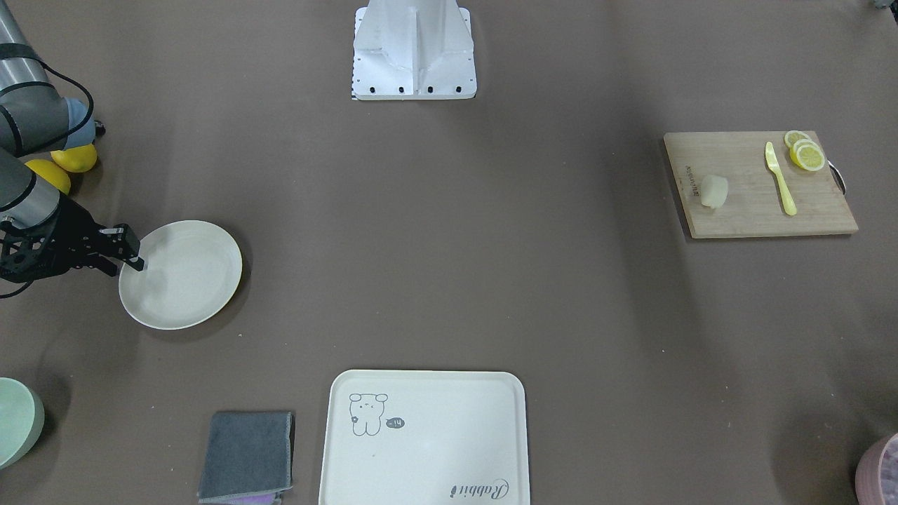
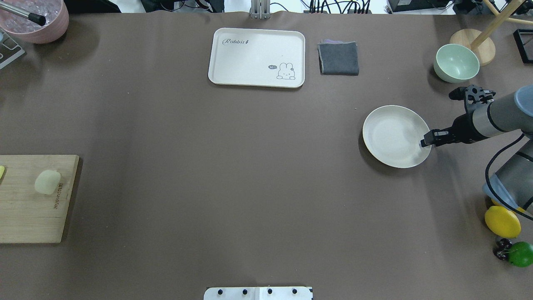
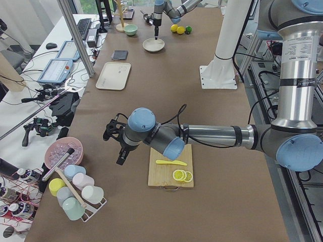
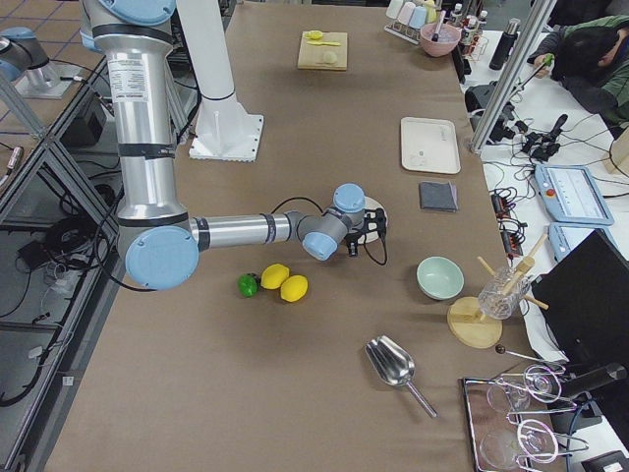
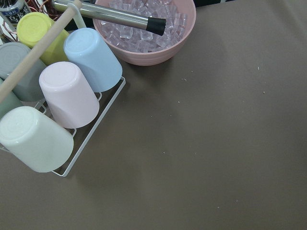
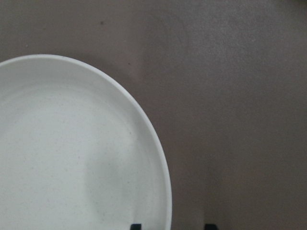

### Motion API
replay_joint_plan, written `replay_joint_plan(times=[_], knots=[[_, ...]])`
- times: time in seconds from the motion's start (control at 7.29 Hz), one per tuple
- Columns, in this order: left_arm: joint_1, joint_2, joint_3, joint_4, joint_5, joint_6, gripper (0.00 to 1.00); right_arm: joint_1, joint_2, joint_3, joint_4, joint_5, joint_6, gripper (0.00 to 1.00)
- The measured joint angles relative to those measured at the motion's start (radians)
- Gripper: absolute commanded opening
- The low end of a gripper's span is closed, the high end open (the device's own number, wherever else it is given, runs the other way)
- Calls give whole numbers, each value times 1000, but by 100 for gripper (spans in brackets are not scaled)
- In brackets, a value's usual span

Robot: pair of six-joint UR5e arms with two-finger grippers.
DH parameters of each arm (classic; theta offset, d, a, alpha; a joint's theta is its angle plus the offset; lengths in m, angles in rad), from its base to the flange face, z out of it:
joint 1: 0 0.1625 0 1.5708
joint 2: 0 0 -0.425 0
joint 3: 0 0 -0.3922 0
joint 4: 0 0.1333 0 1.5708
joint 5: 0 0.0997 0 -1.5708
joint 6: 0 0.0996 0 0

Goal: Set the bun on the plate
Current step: 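Reach the right gripper to the white plate rim and grasp it, then slide the white plate with the right gripper toward the table center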

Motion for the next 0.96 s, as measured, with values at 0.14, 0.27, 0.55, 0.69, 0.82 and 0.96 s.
replay_joint_plan(times=[0.14,0.27,0.55,0.69,0.82,0.96], knots=[[0,-1,0,0,0,-1,99,-1,0,2,2,-1,1,0],[0,-1,-1,0,0,-3,99,2,1,9,2,0,3,0],[0,-1,-3,0,0,-4,99,26,1,36,1,11,18,0],[0,-1,-4,0,-1,-4,99,49,1,53,1,41,37,0],[0,-1,-7,0,-1,-4,99,85,3,71,1,104,50,0],[0,-1,-9,0,-1,-3,99,118,13,90,0,170,73,0]])
